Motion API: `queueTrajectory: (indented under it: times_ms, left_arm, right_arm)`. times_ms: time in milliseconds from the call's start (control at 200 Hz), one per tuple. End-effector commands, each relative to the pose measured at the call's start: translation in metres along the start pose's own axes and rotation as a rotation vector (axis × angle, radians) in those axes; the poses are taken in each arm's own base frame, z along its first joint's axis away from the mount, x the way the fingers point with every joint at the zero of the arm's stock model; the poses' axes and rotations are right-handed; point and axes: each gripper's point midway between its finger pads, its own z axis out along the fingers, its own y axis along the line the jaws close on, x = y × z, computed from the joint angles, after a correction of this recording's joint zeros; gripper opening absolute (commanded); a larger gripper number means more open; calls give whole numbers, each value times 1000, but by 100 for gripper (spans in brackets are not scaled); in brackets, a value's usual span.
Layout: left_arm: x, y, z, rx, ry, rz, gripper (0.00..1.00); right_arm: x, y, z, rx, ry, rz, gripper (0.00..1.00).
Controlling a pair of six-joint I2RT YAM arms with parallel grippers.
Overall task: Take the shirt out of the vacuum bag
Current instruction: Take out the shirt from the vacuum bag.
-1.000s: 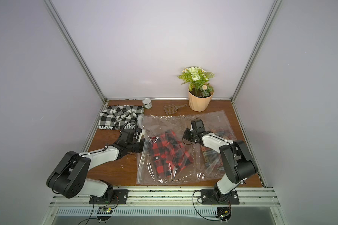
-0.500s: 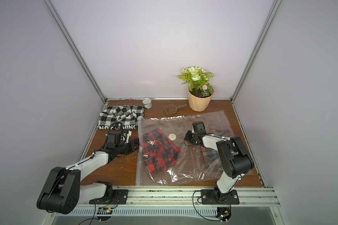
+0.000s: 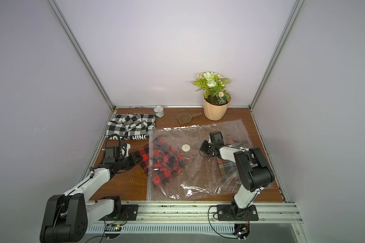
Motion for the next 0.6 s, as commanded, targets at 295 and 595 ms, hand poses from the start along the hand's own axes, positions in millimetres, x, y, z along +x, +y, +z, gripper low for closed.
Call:
queueTrajectory:
  times_ms: [295,595]
  left_arm:
    - [-30,38,-37,-182,-214,-107,0]
    - [-34,62,-60,-280,-344,-194,0]
  right_arm:
    - [-6,0,-4,-19,-10,31,0]
    - [-10,0,-4,-34,-8,33,0]
